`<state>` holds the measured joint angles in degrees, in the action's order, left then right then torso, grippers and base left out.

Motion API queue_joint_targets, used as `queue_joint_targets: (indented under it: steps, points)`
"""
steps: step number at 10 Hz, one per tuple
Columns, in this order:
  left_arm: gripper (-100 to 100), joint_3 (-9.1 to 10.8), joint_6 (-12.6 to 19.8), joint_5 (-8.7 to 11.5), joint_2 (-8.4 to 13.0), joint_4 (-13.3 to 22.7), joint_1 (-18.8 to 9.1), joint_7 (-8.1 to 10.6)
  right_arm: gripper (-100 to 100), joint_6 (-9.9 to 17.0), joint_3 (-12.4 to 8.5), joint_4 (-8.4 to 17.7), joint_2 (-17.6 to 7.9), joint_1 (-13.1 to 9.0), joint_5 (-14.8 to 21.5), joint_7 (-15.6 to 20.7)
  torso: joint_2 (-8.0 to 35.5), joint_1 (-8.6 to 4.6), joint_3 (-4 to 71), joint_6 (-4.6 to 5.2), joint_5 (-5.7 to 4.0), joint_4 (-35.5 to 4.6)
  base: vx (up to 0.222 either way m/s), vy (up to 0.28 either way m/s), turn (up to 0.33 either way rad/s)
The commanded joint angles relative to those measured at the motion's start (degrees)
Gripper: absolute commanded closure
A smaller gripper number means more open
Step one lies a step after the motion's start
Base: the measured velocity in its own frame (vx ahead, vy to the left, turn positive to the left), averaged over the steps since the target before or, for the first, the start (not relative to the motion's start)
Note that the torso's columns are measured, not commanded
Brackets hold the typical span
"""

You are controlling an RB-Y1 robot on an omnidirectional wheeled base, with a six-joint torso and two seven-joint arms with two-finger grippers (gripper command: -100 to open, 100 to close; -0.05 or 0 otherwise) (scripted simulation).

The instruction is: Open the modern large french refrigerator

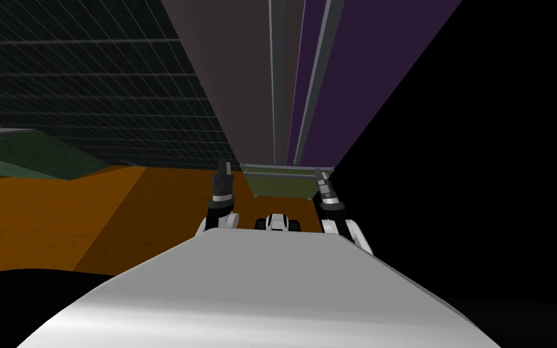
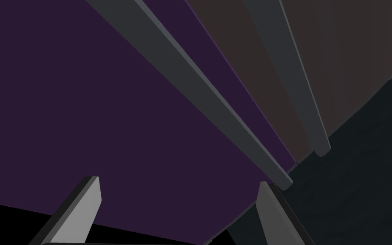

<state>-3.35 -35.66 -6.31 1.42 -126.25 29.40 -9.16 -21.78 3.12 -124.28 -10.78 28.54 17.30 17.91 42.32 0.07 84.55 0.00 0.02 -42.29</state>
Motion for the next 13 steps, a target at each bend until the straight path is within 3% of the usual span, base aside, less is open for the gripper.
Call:
queue_joint_targets:
  steps: [1, 8, 9, 13]
  points:
    - [0, 0.00, 0.0, 0.0, 0.0, 0.0, 0.0, 0.00, -100, 1.4, 1.2, 1.0, -0.6, -1.1, 4.2, 3.8, -0.1, 0.02, 0.0, -0.01, 0.01, 0.0, 0.119, 0.117, -0.158]
    - [0, 0.00, 0.0, 0.0, 0.0, 0.0, 0.0, 0.00, -100, 5.1, 4.7, 4.4, -1.7, -4.3, 16.2, 14.6, 0.1, -0.15, 0.0, 0.00, -0.04, 0.0, 0.114, 0.121, -0.131]
    - [0, 0.00, 0.0, 0.0, 0.0, 0.0, 0.0, 0.00, -100, 5.1, 4.7, 4.4, -1.7, -4.3, 16.6, 14.6, 0.0, -0.11, 0.0, -0.01, -0.03, 0.0, 0.069, 0.097, -0.044]
    - [0, 0.00, 0.0, 0.0, 0.0, 0.0, 0.0, 0.00, -100, 7.5, 6.7, 7.2, -3.7, -6.4, 23.8, 21.1, -0.1, -0.01, 0.1, -0.01, 0.00, 0.0, 0.088, 0.114, -0.142]
